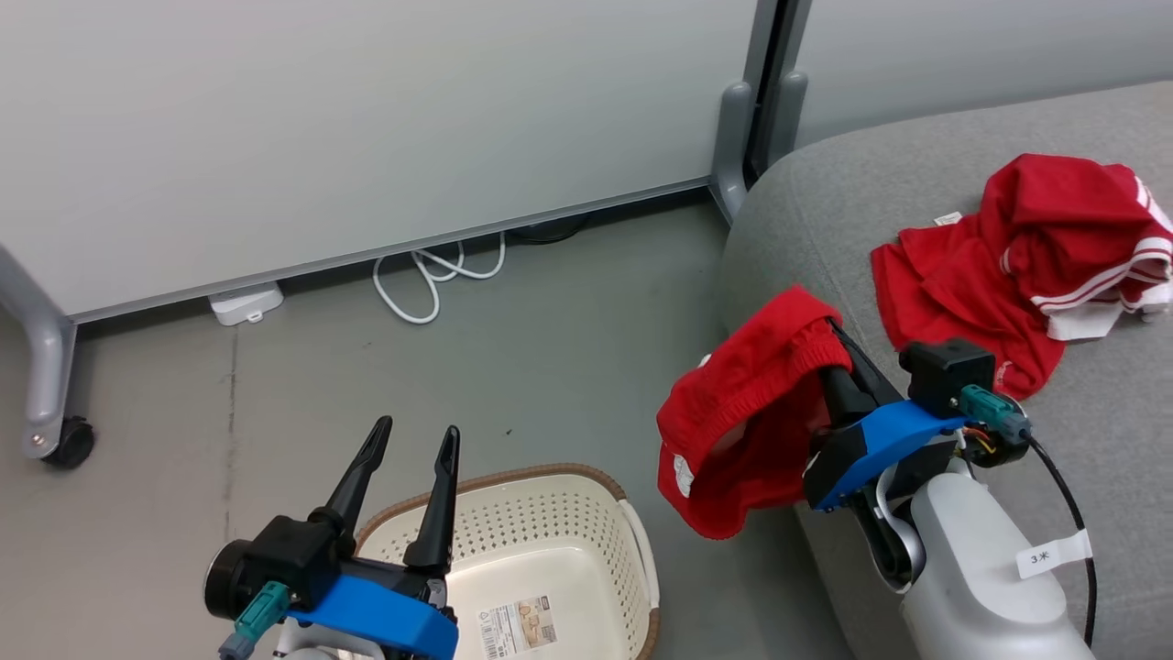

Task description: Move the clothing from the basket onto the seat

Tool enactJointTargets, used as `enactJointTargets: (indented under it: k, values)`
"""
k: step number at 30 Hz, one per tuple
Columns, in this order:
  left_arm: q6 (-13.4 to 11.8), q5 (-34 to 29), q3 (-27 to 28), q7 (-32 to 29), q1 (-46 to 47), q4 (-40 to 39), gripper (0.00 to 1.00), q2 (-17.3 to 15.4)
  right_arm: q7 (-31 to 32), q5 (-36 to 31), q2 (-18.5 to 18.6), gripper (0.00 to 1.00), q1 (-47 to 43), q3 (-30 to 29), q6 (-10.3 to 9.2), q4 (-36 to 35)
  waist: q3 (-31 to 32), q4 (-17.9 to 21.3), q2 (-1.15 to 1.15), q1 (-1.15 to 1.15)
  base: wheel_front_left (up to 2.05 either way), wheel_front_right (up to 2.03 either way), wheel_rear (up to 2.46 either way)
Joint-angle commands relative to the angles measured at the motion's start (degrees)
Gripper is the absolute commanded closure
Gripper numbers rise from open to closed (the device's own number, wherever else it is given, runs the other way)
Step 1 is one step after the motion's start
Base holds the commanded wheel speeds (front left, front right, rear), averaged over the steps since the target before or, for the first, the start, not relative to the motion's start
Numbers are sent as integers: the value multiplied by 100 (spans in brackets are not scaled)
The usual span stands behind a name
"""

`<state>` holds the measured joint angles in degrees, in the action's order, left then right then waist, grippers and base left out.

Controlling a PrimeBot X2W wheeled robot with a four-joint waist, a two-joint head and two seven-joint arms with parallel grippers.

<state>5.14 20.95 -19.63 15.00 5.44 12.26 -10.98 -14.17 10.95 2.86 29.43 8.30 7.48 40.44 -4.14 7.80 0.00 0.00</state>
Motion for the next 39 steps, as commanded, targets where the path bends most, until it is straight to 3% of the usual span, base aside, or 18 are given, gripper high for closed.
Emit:
enactJointTargets:
  k: [1, 8, 22, 29, 39]
  values:
    - [52, -82, 57, 26, -26, -12, 0, 41, 25, 28, 4, 100, -95, 6, 3, -98, -27, 171, 0, 0, 0, 0, 0]
    - [194, -297, 129, 27, 25, 66, 0, 182, 121, 139, 4, 100, -260, 37, 3, -429, -102, 698, 0, 0, 0, 0, 0]
    - [249, -385, 91, 28, 114, 211, 0, 177, 186, 300, 1, 100, -575, 145, 3, -800, -229, 1661, 0, 0, 0, 0, 0]
    - [248, -333, -37, 27, 182, 187, 0, 101, 200, 326, 3, 100, -669, 79, 3, -935, -314, 1898, 0, 0, 0, 0, 0]
    - [249, -325, -53, 27, 258, 125, 0, -16, 241, 447, 3, 100, -392, -94, 3, -1043, -478, 1938, 0, 0, 0, 0, 0]
